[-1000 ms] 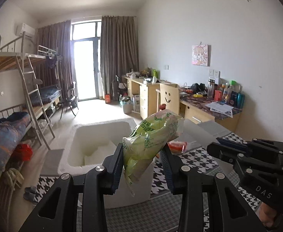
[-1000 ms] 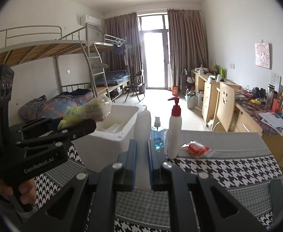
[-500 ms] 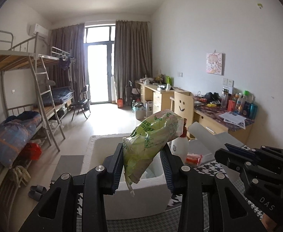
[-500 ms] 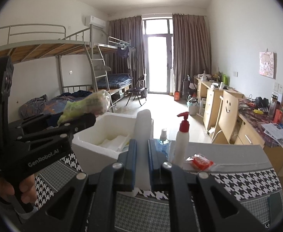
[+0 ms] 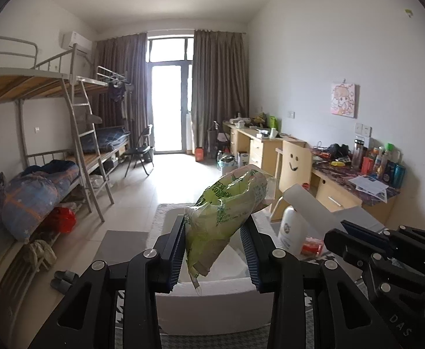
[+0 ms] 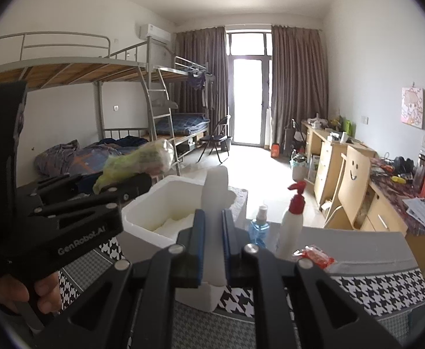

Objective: Organize soft objects
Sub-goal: 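Carry the bag and foam stick over the white foam box with both tools, then open the left tool to drop the plastic bag into the foam box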

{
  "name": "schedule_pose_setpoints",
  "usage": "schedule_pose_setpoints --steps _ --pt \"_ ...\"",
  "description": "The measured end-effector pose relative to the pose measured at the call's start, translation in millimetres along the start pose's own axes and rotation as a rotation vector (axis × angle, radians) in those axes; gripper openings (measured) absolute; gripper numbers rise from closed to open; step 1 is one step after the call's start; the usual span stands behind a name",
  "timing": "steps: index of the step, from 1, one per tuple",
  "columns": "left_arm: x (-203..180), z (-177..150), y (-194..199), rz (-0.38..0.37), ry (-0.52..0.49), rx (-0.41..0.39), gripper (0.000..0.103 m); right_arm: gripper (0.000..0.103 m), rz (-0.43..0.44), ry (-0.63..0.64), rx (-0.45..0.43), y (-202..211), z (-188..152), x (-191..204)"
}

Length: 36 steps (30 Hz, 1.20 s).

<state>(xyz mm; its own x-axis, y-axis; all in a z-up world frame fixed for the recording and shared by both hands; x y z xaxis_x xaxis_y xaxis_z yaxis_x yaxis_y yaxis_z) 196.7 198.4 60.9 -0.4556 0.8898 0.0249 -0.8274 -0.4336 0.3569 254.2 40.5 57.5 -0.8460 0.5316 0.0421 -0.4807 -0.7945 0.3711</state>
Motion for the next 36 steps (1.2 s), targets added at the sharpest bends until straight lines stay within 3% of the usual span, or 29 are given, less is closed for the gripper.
schedule_pose_setpoints --steps 20,26,34,36 --pt "19 -6 -44 0.029 0.02 0.097 0.039 0.014 0.04 0.01 0.042 -33 3 4" --pt "19 -8 -57 -0.008 0.005 0.121 0.04 0.014 0.041 0.004 0.058 -38 1 3" --pt "18 -9 -73 -0.022 -0.018 0.145 0.054 0.014 0.029 -0.008 0.061 -41 4 -2" --pt "15 -12 -77 -0.022 -0.027 0.159 0.064 0.014 0.03 -0.014 0.064 -41 4 -3"
Point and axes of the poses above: each gripper's, at about its wrist camera, not at the fingertips, and y roughly against the way its jaws point, x to its left, z to its top, the point moved 4 cm from there along -y, roughly the way its jaws point, and after that the axes turned 7 degrees about z, right-handed, at the moved point
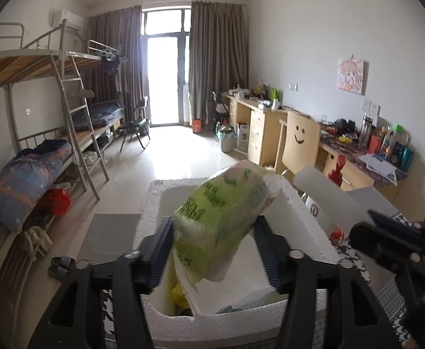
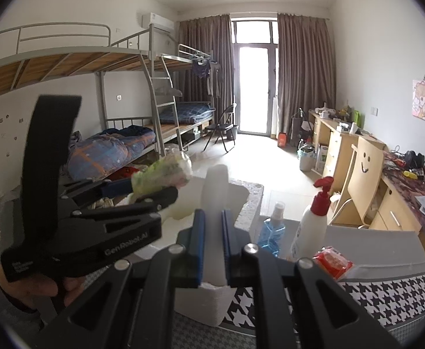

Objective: Organize soft objects
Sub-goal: 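Open the left tool to drop the plastic bag into the foam box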

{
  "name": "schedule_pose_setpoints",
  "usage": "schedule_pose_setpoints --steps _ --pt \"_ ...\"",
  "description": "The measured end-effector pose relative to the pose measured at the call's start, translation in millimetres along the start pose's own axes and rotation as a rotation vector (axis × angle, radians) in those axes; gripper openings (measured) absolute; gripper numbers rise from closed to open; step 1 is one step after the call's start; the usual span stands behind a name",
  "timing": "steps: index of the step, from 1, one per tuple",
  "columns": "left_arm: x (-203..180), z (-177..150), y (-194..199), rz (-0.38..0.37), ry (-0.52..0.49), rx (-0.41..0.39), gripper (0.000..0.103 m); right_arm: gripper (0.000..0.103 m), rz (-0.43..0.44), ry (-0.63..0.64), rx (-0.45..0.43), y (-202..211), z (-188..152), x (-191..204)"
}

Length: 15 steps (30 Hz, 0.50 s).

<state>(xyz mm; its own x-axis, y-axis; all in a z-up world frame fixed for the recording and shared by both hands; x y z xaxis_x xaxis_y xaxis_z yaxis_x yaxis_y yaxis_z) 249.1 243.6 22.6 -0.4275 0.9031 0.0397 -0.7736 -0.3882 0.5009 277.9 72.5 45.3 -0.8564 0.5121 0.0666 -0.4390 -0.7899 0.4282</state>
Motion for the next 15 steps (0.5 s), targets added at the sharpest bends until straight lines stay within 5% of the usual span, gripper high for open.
schedule_pose_setpoints --steps 5,15 --pt "3 -1 6 0.042 -0.004 -0.03 0.091 0.014 -0.007 0.001 0.0 0 1 -1" --pt "24 -1 34 0.103 0.064 -0.092 0.102 0.014 0.006 0.0 0.005 -2 4 0"
Point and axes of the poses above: each gripper's, at about its wrist camera, not at the fingertips, and y roughly against the way its jaws point, x to its left, z to its top, the point moved 4 cm from there along -y, roughly the way its jaws point, and after that the axes turned 7 degrees about z, right-handed, at the moved point
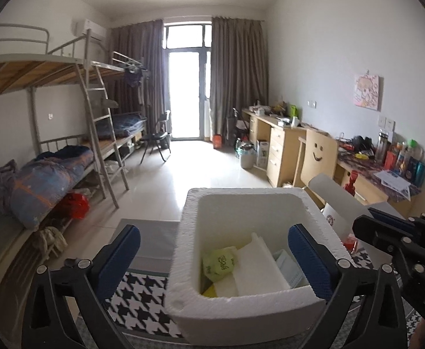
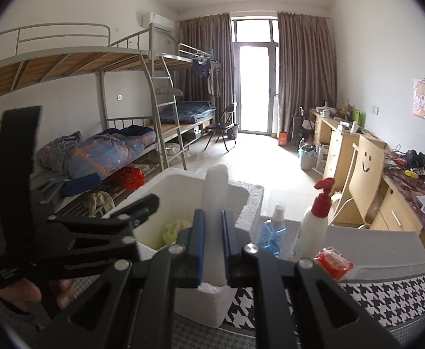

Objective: Organize soft objects
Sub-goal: 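Open the left tool to drop the plastic bag into the foam box, then lower the foam stick into the foam box and open the right tool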

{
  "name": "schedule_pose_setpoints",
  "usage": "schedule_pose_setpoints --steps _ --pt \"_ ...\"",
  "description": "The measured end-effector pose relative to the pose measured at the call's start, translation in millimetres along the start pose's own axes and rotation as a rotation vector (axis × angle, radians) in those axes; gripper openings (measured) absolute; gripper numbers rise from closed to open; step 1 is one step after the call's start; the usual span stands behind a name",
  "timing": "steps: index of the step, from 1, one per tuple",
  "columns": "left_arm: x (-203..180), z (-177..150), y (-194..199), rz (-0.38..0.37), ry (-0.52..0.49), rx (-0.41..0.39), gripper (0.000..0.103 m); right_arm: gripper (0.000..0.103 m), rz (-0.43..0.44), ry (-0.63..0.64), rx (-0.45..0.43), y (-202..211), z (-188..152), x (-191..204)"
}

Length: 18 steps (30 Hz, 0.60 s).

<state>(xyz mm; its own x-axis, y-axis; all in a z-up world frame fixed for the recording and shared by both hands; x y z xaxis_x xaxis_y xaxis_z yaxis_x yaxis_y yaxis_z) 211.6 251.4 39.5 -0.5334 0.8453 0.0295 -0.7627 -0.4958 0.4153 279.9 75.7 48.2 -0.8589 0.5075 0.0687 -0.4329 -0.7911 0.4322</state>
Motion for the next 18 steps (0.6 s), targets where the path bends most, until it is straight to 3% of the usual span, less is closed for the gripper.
schedule_pose_setpoints --steps 18 --pt "32 -10 33 0.058 0.041 -0.028 0.102 0.014 0.039 0.006 0.019 -17 5 10"
Point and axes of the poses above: each gripper's, at about its wrist camera, not at the fingertips, and y roughly against the way its jaws point, x to its left, z to its top, the point moved 4 cm from there along -y, roughly the way its jaws point, and after that the axes turned 7 degrees about z, right-handed, at the moved point
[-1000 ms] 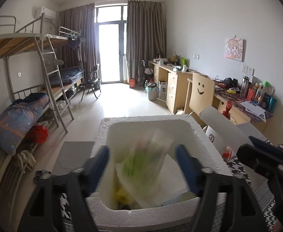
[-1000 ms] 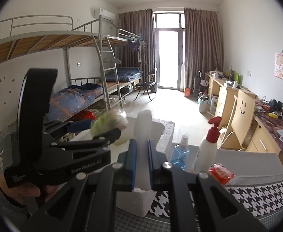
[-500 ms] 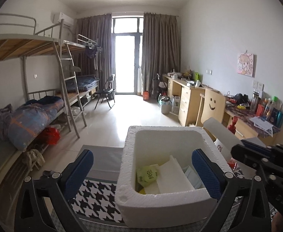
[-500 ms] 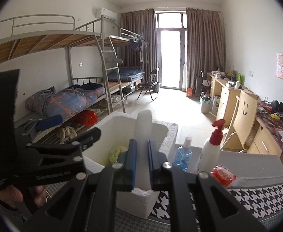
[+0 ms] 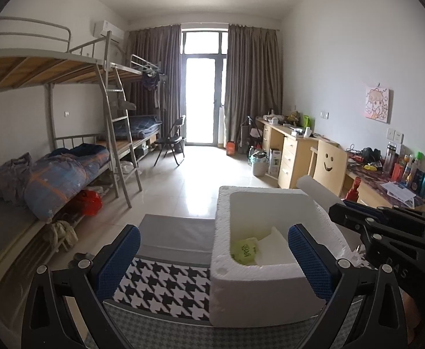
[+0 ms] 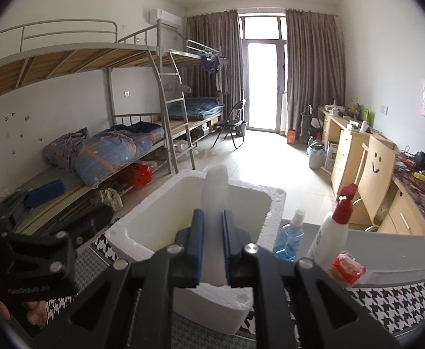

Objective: Organize soft objects
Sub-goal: 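Lower the foam stick into the foam box and open the right tool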

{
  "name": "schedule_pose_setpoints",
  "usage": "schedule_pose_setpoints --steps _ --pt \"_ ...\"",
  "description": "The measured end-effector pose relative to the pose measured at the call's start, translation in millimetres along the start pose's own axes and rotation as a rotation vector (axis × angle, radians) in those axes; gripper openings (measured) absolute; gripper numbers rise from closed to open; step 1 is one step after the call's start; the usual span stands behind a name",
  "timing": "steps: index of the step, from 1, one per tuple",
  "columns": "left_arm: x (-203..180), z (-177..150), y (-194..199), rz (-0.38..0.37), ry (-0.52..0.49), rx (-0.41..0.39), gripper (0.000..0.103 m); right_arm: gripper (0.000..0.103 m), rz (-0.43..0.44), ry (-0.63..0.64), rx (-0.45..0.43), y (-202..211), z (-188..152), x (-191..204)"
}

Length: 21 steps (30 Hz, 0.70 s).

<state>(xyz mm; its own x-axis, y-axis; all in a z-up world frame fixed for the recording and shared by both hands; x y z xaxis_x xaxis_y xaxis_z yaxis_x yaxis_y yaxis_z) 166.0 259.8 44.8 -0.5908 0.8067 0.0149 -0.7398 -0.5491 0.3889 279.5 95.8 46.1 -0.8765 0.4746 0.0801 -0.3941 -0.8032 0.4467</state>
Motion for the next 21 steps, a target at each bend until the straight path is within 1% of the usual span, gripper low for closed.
schedule_pose_setpoints --steps 12,17,21 --pt "17 -9 11 0.043 0.02 -0.007 0.102 0.015 0.011 0.014 0.033 -22 0 8" --pt "25 -12 19 0.049 0.03 -0.016 0.102 0.016 0.024 0.003 0.051 -33 1 8" --pt "30 -14 23 0.056 0.04 -0.022 0.102 0.017 0.017 -0.007 0.068 -41 -1 4"
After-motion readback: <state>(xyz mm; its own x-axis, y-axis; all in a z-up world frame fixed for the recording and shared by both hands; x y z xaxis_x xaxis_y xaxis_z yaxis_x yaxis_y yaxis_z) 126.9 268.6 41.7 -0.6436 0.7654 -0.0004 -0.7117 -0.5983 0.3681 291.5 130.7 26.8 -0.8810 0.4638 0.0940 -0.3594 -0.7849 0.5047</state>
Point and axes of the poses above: each gripper's, at about its wrist camera, not at the fingertips, and y roughly against the way its jaws point, x to its left, z to its top, the point moved 4 cm from there along -y, roughly the way its jaws point, and after that the axes turned 7 degrees about z, right-handed, at the moved point
